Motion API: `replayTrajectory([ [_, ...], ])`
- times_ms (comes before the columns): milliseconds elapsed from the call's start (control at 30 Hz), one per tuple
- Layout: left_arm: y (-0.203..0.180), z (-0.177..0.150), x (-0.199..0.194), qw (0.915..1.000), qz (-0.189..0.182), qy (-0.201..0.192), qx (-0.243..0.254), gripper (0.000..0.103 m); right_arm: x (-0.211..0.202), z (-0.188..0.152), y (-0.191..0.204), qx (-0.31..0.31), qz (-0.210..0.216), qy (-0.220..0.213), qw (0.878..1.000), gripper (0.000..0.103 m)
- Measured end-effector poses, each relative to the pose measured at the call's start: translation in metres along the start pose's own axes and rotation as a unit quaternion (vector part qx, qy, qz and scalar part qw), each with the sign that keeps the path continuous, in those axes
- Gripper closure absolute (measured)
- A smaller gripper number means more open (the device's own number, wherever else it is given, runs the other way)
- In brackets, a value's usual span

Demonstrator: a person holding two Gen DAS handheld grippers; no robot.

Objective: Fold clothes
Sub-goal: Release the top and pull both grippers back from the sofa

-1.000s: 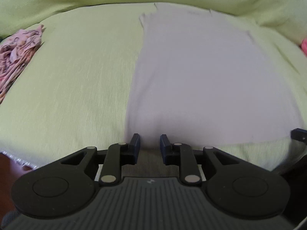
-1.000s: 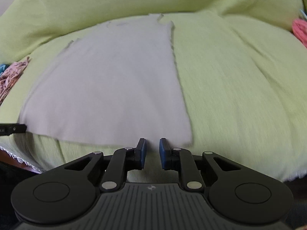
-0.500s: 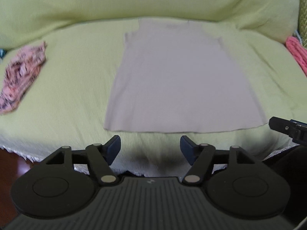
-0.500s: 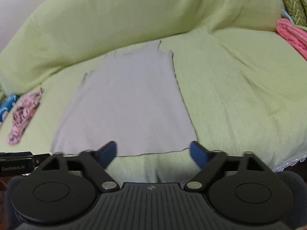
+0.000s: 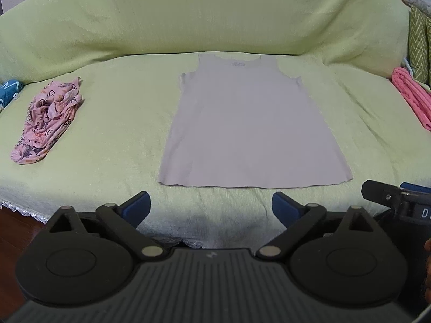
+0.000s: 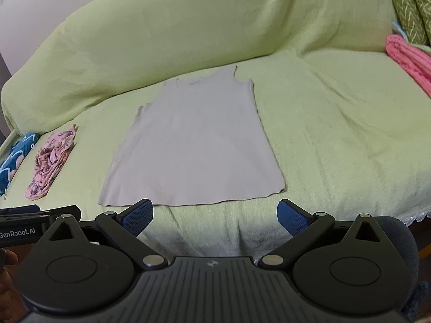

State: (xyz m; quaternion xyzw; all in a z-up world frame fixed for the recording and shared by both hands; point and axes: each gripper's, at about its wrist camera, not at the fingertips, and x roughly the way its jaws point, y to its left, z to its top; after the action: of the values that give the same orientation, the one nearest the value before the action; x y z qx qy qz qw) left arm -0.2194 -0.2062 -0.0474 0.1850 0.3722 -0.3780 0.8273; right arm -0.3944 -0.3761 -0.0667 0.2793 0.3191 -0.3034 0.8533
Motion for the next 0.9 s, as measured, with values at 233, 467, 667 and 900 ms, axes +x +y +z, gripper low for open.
replayTrajectory([
  [233,-0.012,-0.004,-0.012,0.9999,-0.011,-0.007,0.011,0.004,-0.025,-0.009,0.008,-0.030,-0.015,-0.029,0.999,0.001],
  [467,-0.017,-0.001,-0.018,0.9996,-0.019,-0.017,0.014,0.001,-0.038,-0.009,0.010,-0.036,-0.021,-0.039,0.998,0.001],
  [667,-0.016,0.004,-0.012,0.9998,-0.017,-0.009,0.005,0.001,-0.033,-0.005,0.015,-0.042,-0.015,-0.033,0.998,0.001],
  [900,-0.016,0.007,0.011,0.9997,-0.011,0.023,0.004,0.001,-0.010,-0.002,0.015,-0.041,-0.015,-0.008,0.999,0.001],
])
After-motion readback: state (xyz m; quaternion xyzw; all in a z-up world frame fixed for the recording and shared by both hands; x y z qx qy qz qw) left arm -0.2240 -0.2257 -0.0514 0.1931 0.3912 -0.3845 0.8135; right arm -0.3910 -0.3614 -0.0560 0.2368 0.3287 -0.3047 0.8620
